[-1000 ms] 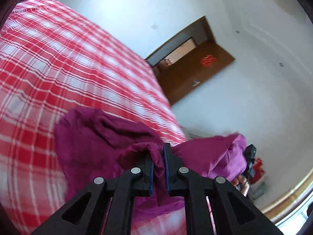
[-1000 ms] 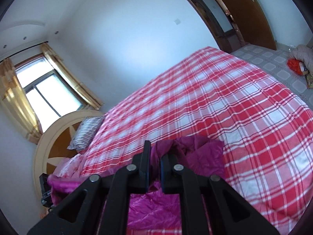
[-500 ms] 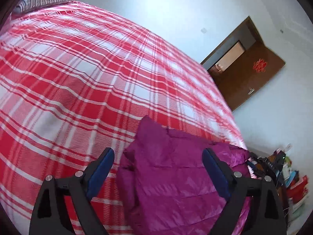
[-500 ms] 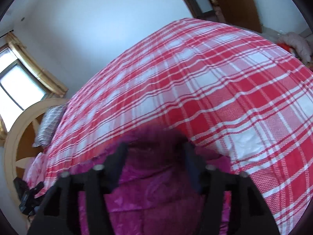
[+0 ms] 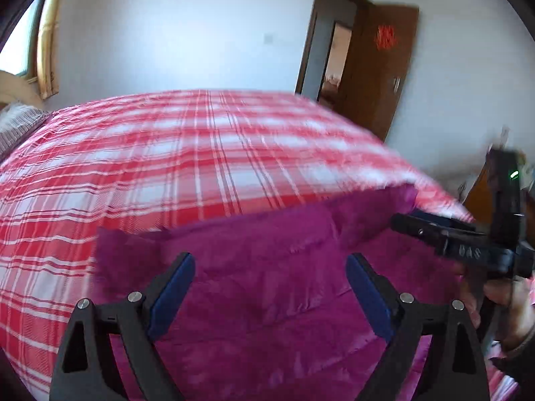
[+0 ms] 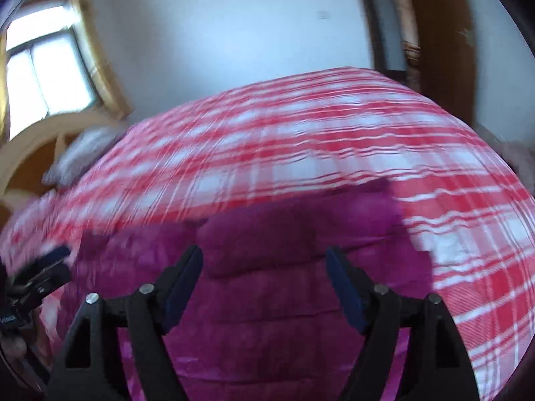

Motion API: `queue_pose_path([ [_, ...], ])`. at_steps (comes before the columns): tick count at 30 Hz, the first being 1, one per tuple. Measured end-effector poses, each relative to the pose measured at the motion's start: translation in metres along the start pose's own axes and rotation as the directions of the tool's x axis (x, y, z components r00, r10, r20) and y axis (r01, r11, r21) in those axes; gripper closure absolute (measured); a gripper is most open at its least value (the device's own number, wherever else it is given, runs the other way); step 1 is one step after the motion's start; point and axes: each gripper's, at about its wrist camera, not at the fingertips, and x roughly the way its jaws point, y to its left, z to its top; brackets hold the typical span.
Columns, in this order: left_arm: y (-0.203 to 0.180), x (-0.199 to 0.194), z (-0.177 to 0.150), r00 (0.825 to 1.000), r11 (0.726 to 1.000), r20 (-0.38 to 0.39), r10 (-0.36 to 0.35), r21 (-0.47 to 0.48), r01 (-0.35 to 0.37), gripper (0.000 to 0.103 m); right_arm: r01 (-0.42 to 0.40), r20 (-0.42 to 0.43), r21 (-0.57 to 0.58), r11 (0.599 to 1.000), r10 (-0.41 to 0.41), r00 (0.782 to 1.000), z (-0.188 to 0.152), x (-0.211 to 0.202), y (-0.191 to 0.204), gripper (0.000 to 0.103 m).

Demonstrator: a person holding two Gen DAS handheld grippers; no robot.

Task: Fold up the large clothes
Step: 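Press both open tools onto the folded coat to flatten it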

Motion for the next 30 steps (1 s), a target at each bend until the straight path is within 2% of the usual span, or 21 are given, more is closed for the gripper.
queue_pose_path([
  [1,0.0,0.012,-0.001,0.999,1.0,-0.026,0.021,0.004,-0.021,0.011,0.004,-0.014,-0.052,0.999,-0.005,1.0,-0.004,0.009,0.009,0.024],
  [3,0.013,0.034,-0.004,0.997,0.998,-0.066,0.048,-0.03,-0.05,0.011,0.043,-0.057,-0.08,0.996,-0.048,0.997,-0.007,0.025,0.012,0.024],
  [6,0.031,0.049,-0.006,0.994,0.992,-0.097,0.049,-0.108,-0.059,0.011,0.065,-0.123,-0.005,0.998,-0.065,0.99,-0.011,0.048,-0.007,0.025],
  [9,0.039,0.057,-0.006,0.995,0.988,-0.088,0.048,-0.142,-0.06,0.011,0.055,-0.112,0.044,0.997,-0.05,0.992,-0.011,0.054,-0.021,0.026],
  [14,0.037,0.068,0.003,0.99,0.987,-0.109,0.085,-0.125,-0.098,0.011,0.095,-0.135,0.024,0.995,-0.091,0.987,-0.006,0.062,-0.014,0.026],
  [17,0.041,0.073,0.007,0.989,0.986,-0.115,0.096,-0.125,-0.111,0.011,0.107,-0.144,0.056,0.993,-0.099,0.985,0.002,0.063,-0.017,0.026],
  [20,0.047,0.08,0.009,0.987,0.984,-0.119,0.107,-0.13,-0.123,0.011,0.168,-0.134,0.041,0.985,-0.161,0.978,0.011,0.07,-0.02,0.026],
  [22,0.049,0.083,0.008,0.987,0.982,-0.11,0.114,-0.135,-0.129,0.011,0.181,-0.157,0.023,0.983,-0.175,0.972,0.011,0.079,-0.021,0.026],
  [30,0.058,0.091,0.002,0.991,0.979,-0.114,0.072,-0.184,-0.093,0.008,0.179,-0.137,0.012,0.984,-0.176,0.975,0.006,0.09,-0.026,0.022],
])
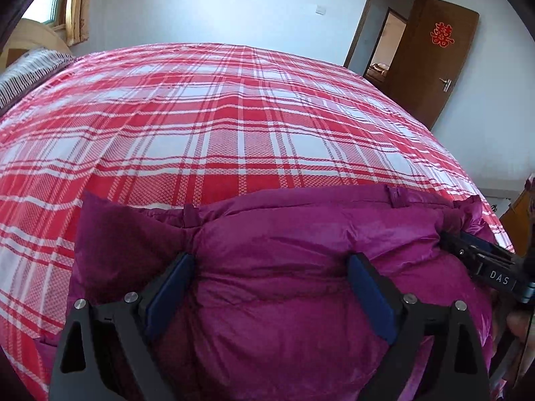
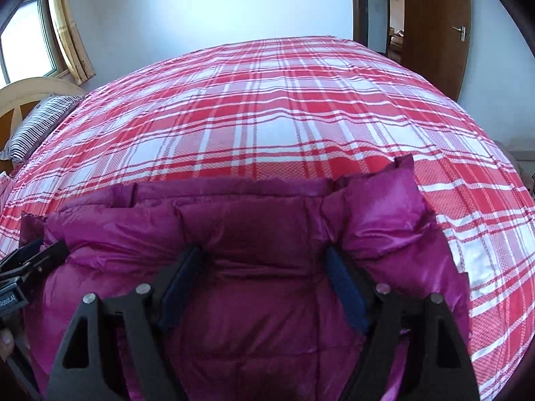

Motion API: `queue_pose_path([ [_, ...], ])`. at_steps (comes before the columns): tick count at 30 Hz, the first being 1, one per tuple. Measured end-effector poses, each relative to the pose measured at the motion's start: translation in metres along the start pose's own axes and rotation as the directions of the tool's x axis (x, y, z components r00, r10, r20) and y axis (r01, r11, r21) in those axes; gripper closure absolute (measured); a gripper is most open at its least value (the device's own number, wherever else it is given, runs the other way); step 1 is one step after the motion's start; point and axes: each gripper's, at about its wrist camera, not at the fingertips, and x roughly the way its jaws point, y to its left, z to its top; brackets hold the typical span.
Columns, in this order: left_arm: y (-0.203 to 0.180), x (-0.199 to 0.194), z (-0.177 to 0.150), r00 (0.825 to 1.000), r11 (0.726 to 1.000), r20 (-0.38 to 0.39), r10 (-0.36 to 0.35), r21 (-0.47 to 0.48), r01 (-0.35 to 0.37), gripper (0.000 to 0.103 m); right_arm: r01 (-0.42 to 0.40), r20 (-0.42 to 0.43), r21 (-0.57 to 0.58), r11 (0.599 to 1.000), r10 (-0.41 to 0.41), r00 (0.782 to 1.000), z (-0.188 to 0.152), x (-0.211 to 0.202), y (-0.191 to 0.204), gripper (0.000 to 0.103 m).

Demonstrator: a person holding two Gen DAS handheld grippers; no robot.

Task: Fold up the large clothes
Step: 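Press both open tools onto the folded coat to flatten it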

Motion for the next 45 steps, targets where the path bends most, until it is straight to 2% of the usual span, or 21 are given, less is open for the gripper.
queue_pose_path([
  [10,0.0,0.006,-0.002,1.0,1.0,-0.016,0.001,-0.003,-0.002,0.008,0.003,-0.01,-0.01,1.0,-0.003,1.0,-0.001,0.009,0.003,0.017],
  [33,-0.01,0.019,-0.003,0.993,0.993,-0.055,0.103,0.062,-0.099,0.004,0.062,-0.031,-0.06,0.996,-0.063,0.997,-0.002,0.019,0.011,0.012],
  [45,-0.01,0.02,-0.003,0.993,0.992,-0.057,0.107,0.067,-0.103,0.004,0.091,-0.037,-0.085,0.992,-0.095,0.995,-0.002,0.021,0.015,0.01],
])
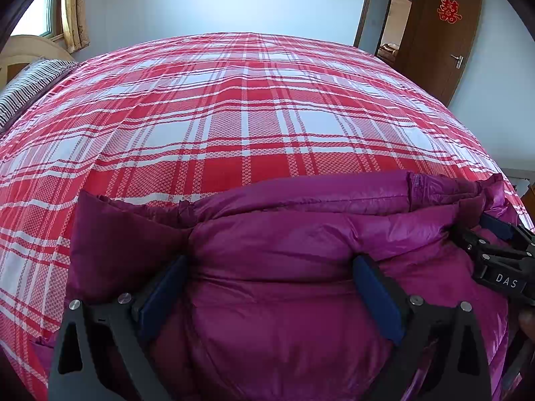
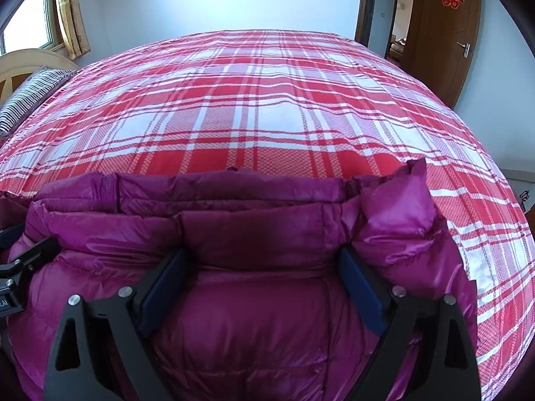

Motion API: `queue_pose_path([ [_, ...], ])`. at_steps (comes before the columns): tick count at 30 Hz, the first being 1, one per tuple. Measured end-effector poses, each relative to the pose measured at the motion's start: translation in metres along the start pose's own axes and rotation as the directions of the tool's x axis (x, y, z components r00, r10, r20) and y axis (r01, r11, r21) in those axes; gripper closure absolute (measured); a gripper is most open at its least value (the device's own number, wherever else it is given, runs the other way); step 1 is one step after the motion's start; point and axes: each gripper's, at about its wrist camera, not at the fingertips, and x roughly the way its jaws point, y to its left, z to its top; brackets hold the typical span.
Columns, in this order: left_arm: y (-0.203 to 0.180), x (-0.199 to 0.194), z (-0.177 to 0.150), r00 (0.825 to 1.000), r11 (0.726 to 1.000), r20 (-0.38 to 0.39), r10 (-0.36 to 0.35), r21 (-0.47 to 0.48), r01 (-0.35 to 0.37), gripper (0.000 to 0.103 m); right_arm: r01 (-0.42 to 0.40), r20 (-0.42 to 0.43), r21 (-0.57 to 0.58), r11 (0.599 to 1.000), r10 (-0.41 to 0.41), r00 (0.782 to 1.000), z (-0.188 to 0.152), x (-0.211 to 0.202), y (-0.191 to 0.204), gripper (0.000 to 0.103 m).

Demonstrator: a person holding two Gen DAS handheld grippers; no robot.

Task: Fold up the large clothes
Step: 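Press both open tools onto the folded coat to flatten it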

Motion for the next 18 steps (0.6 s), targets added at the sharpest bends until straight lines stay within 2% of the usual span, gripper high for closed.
queue_pose_path([
  [14,-0.003,0.001,0.0,1.0,1.0,-0.001,0.021,0.015,-0.021,0.003,0.018,-0.007,-0.023,1.0,-0.018,1.0,0.002,-0.004,0.003,0.01],
  [16,-0.003,0.001,0.0,1.0,1.0,0.0,0.024,0.017,-0.024,0.003,0.029,-0.01,-0.021,0.999,-0.029,1.0,0.002,-0.014,0.002,0.012],
  [18,-0.003,0.001,0.0,1.0,1.0,0.001,0.024,0.017,-0.024,0.003,0.041,0.045,0.009,0.999,-0.041,0.998,-0.001,-0.039,0.004,0.011],
])
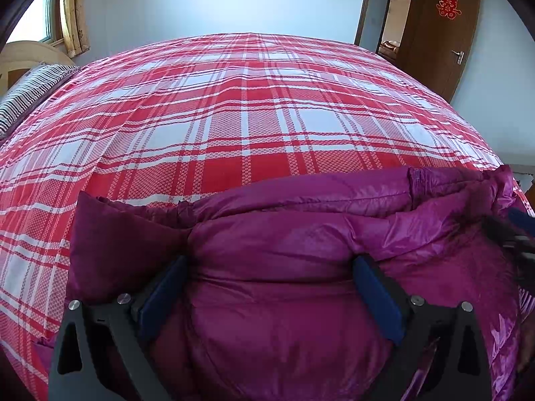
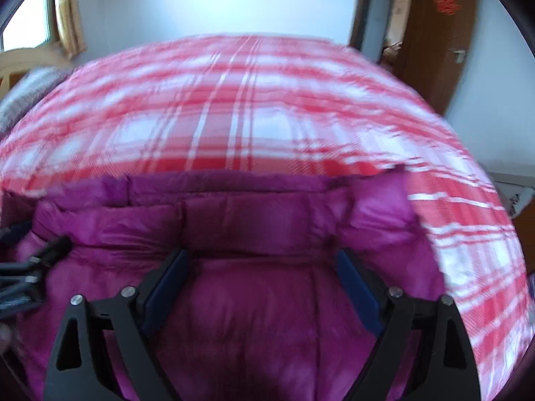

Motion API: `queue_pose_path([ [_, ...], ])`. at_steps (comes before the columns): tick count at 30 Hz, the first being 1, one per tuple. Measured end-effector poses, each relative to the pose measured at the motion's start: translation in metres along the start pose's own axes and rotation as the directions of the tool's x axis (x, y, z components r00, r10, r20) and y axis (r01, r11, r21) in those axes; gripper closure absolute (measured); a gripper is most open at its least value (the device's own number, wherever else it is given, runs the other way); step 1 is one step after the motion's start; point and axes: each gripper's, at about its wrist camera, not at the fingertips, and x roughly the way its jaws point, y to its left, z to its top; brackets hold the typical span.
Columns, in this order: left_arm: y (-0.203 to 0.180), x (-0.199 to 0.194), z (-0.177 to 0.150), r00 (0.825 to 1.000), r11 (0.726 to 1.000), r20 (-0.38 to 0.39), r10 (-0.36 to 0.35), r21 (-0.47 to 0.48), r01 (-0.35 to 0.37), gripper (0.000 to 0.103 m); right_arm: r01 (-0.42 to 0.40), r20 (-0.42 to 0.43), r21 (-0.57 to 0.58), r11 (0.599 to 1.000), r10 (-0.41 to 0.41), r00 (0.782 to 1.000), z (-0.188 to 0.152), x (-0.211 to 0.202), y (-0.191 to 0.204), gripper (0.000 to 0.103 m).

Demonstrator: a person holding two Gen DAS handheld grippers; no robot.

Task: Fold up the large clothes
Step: 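Press both open tools onto the folded coat to flatten it, then grasp the folded magenta coat bundle's end with the left tool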

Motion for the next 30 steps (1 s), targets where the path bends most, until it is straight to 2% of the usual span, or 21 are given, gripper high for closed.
queue_pose_path([
  [4,0.0,0.0,0.0,1.0,1.0,0.003,-0.005,-0.005,0.005,0.003,-0.065,0.08,-0.014,0.998,0.066,0.995,-0.015,-0.036,0.015,0.007],
  [8,0.002,-0.001,0.0,1.0,1.0,0.007,-0.01,-0.012,0.01,0.003,-0.047,0.034,-0.07,0.996,0.05,0.998,-0.035,-0.017,0.031,0.007],
  [13,0.003,-0.001,0.0,1.0,1.0,0.002,-0.016,-0.015,0.016,0.003,-0.021,0.007,-0.077,0.997,0.022,1.0,-0.038,-0.003,0.033,0.003],
  [15,0.006,-0.003,0.002,0.999,0.999,-0.012,-0.043,-0.025,0.043,0.003,-0.011,-0.015,-0.084,0.996,0.01,1.0,-0.037,0.003,0.034,0.001],
  [18,0.02,-0.026,0.001,0.993,0.99,-0.023,-0.117,-0.076,0.115,0.003,-0.013,-0.025,-0.088,0.996,0.01,1.0,-0.039,0.006,0.035,0.0],
  [21,0.035,-0.065,-0.005,0.985,0.979,0.026,-0.172,-0.102,0.174,0.003,-0.015,-0.025,-0.086,0.996,0.013,1.0,-0.04,0.006,0.034,0.0],
  [23,0.05,-0.09,-0.012,0.984,0.978,0.05,-0.172,-0.11,0.177,0.003,-0.011,-0.023,-0.089,0.996,0.009,1.0,-0.039,0.006,0.035,0.0],
  [27,0.1,-0.108,-0.043,0.98,0.948,0.032,-0.194,-0.252,0.196,0.003,-0.011,-0.019,-0.088,0.996,0.01,1.0,-0.04,0.005,0.035,0.0],
  [28,0.112,-0.108,-0.052,0.978,0.931,0.023,-0.209,-0.302,0.206,0.003,-0.012,-0.016,-0.087,0.996,0.011,1.0,-0.04,0.005,0.035,0.0],
  [30,0.124,-0.107,-0.068,0.96,0.889,0.033,-0.278,-0.371,0.27,0.003,-0.014,-0.014,-0.085,0.996,0.013,1.0,-0.04,0.004,0.035,0.0],
])
